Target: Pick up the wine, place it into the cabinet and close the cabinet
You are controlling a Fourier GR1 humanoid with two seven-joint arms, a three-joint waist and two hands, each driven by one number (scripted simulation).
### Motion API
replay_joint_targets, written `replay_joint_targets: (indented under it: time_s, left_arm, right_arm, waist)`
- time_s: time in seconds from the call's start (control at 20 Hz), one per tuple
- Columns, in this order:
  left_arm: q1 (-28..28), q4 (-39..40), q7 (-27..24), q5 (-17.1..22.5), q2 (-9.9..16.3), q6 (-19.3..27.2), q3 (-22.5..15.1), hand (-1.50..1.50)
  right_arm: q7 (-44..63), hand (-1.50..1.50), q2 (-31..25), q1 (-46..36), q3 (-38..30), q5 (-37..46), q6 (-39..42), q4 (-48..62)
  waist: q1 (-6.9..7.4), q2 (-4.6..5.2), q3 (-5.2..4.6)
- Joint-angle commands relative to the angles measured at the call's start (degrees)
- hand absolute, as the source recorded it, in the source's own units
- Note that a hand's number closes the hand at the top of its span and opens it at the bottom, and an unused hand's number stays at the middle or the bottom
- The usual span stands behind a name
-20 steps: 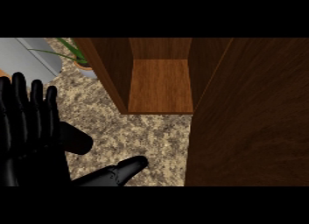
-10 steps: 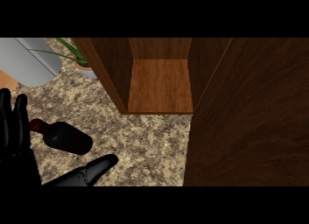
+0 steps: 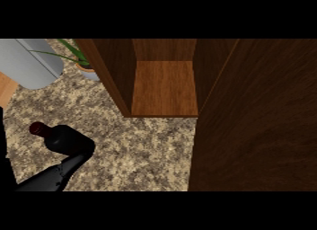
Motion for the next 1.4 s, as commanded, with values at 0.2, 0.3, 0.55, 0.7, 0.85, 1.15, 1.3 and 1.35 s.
replay_joint_targets:
  time_s: [0.2,0.3,0.55,0.7,0.85,1.15,1.3,1.35]
  left_arm:
    - [8.22,-2.21,-9.66,19.80,0.87,-2.51,7.70,-1.50]
    - [9.64,-2.14,-10.69,21.61,-0.13,-3.69,8.76,-1.50]
    - [12.07,5.26,-19.78,30.03,-1.99,-8.40,11.75,-1.50]
    - [11.65,10.78,-25.27,33.17,-3.08,-11.06,14.14,-1.50]
    - [12.66,12.51,-26.41,32.11,-4.17,-11.28,13.43,-1.50]
    - [12.40,20.20,-35.79,35.51,-4.94,-13.91,18.43,-1.50]
    - [13.51,24.45,-40.45,38.33,-5.22,-15.72,19.26,-1.50]
    - [13.60,26.75,-42.19,39.00,-5.24,-17.60,19.97,-1.50]
  right_arm:
    - [3.32,-1.50,-1.84,1.58,-4.06,-6.02,1.56,-6.95]
    - [3.03,-1.50,-0.55,0.52,-3.38,-4.50,0.60,-6.01]
    - [3.77,-1.50,0.04,0.95,-1.37,-3.57,1.17,-6.70]
    - [5.16,-1.50,1.22,-0.58,1.20,-1.37,-0.18,-7.50]
    - [8.50,-1.50,-0.45,-2.51,-2.20,-3.87,-0.35,-9.04]
    - [4.89,-1.50,-0.91,-0.48,-4.60,-6.05,1.95,-7.89]
    - [9.50,-1.50,-1.43,-4.02,-5.77,-7.14,0.48,-8.73]
    - [9.18,-1.50,-1.18,-4.32,-5.98,-6.41,0.21,-9.03]
  waist:
    - [0.00,0.05,-0.06]
    - [0.08,0.06,-0.01]
    - [-0.02,0.06,-0.03]
    - [-0.10,0.06,-0.04]
    - [-0.12,0.07,0.01]
    - [-0.27,0.09,0.05]
    - [-0.21,0.08,0.02]
    - [-0.27,0.07,0.02]
